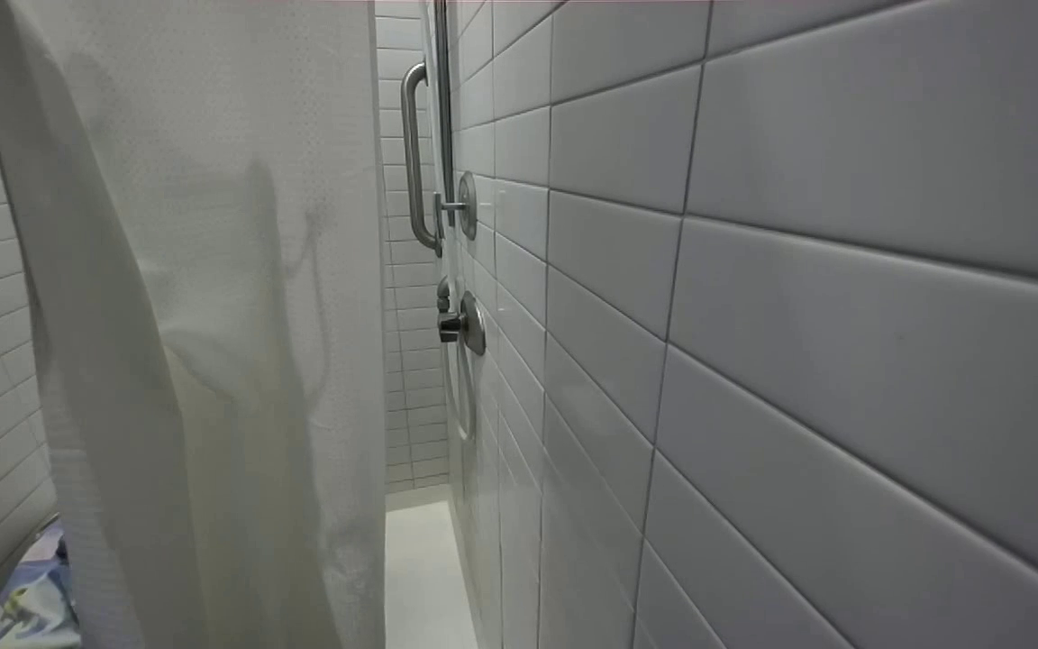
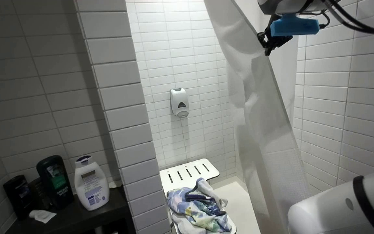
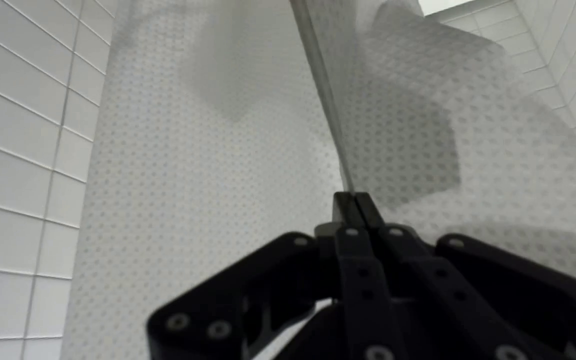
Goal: Move the shower curtain to the right
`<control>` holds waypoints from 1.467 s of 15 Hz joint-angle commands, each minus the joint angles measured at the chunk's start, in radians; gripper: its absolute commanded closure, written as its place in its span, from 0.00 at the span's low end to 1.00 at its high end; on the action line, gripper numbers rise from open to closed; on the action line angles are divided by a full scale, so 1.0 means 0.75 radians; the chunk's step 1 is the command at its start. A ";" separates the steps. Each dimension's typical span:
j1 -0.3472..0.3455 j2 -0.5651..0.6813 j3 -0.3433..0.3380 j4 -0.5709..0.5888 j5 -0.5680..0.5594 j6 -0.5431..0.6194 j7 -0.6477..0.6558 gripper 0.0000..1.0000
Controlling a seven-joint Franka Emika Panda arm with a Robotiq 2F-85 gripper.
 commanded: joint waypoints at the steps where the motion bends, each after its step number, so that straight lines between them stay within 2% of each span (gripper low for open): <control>1: -0.132 0.093 0.056 0.102 -0.063 0.079 0.187 1.00; 3: -0.201 0.124 0.089 0.137 -0.117 0.093 0.297 1.00; 4: -0.206 0.122 0.093 0.138 -0.133 0.087 0.301 1.00; 6: -0.155 0.074 0.078 0.114 -0.127 -0.040 0.172 1.00; 7: -0.165 0.090 0.066 0.093 -0.107 0.029 0.216 0.98; 15: -0.155 0.077 0.073 0.094 -0.109 -0.024 0.188 1.00; 17: -0.184 0.088 0.090 0.073 -0.139 0.063 0.241 1.00; 22: -0.245 0.208 -0.005 0.234 -0.091 0.123 0.317 1.00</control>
